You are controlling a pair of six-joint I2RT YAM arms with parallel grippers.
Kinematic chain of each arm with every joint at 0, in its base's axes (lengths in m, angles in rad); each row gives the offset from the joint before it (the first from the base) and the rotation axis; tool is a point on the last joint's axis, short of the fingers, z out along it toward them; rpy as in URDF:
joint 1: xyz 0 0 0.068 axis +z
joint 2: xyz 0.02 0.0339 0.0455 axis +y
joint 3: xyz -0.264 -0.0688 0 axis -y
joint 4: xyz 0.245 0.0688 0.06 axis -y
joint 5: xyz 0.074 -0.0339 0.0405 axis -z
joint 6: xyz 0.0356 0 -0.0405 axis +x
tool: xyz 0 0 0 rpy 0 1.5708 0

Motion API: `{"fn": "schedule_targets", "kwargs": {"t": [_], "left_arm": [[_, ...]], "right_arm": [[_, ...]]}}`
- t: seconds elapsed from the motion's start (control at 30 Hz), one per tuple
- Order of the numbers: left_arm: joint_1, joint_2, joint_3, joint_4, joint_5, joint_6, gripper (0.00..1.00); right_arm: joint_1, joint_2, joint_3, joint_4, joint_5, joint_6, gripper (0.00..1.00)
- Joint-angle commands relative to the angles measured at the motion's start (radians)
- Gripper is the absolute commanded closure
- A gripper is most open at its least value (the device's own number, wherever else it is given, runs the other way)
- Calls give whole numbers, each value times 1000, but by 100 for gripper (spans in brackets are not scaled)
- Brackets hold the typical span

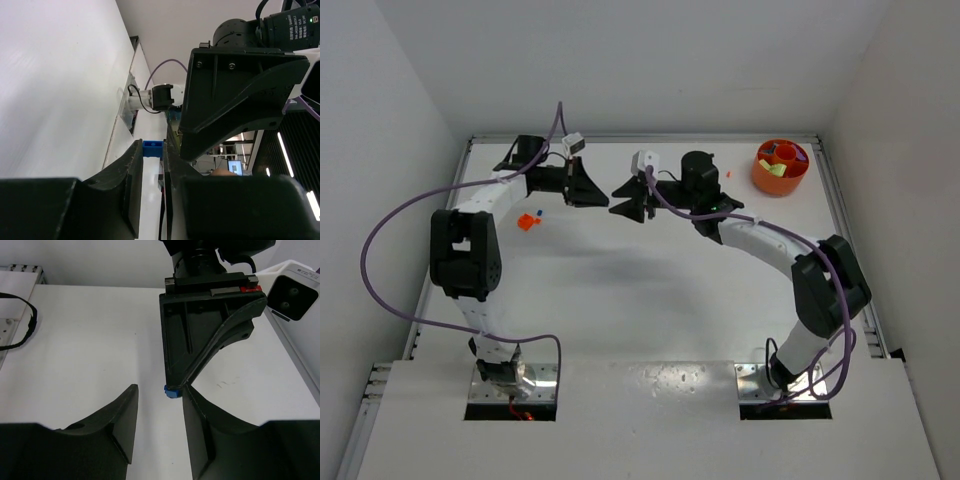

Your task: Sort the legos into containers by color

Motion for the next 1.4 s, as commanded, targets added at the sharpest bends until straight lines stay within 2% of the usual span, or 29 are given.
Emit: {"fn": "schedule_targets", "kwargs": {"t": [0.0,0.5,0.73,0.9,1.0,1.13,1.23,1.37], "left_arm": [[-14,-43,-1,0,149,21,95],[-51,-61,8,0,159,21,95],[-60,-70,8,0,159,21,95],[-70,-70,17,0,159,21,95],[-70,-80,26,0,159,21,88],[-79,-80,17,0,159,31,51],[-70,-80,17,0,139,41,45],[-44,-89,6,0,104,61,41]], "right_arm": [[5,10,14,27,-4,-50,59],[5,19,32,-29,14,-61,56],[5,37,42,-47,14,-61,73],[5,38,51,-47,14,-61,79],[5,38,51,-56,14,-61,84],[5,25,51,-56,39,-50,91],[-17,-8,31,-56,68,-40,95],[-27,-74,0,-123,123,-49,95]]}}
